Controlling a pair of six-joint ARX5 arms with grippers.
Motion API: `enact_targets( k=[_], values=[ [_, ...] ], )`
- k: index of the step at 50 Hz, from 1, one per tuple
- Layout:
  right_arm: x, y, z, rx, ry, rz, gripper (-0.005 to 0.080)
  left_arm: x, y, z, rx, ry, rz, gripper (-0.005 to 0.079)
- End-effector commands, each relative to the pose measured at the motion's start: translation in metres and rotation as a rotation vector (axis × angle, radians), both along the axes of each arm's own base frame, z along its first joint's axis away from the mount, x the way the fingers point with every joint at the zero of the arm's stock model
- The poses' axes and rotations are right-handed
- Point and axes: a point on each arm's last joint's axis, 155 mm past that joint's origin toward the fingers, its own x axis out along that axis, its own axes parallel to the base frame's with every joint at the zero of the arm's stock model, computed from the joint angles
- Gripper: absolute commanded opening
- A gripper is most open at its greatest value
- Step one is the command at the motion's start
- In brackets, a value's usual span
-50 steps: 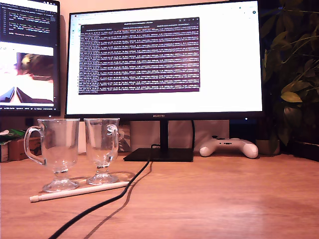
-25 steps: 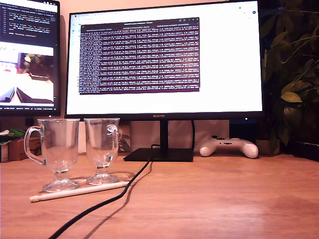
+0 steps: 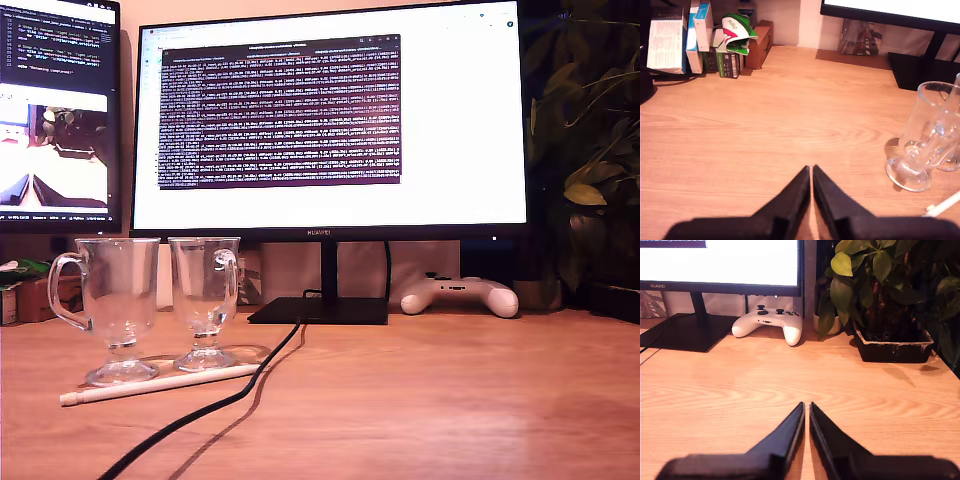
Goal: Pick the small glass cups in front of you with each of your hands, and place them behind the white pen
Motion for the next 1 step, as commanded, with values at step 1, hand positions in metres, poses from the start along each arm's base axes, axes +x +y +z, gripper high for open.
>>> enact_targets(
  k=[1],
  values=[
    [0.0003,0.0007,0.0002,0.003,-0.007,0.001,-0.0010,-0.0019,-0.0010,-0.0138,-0.003,0.036,-0.004,-0.0011]
  ],
)
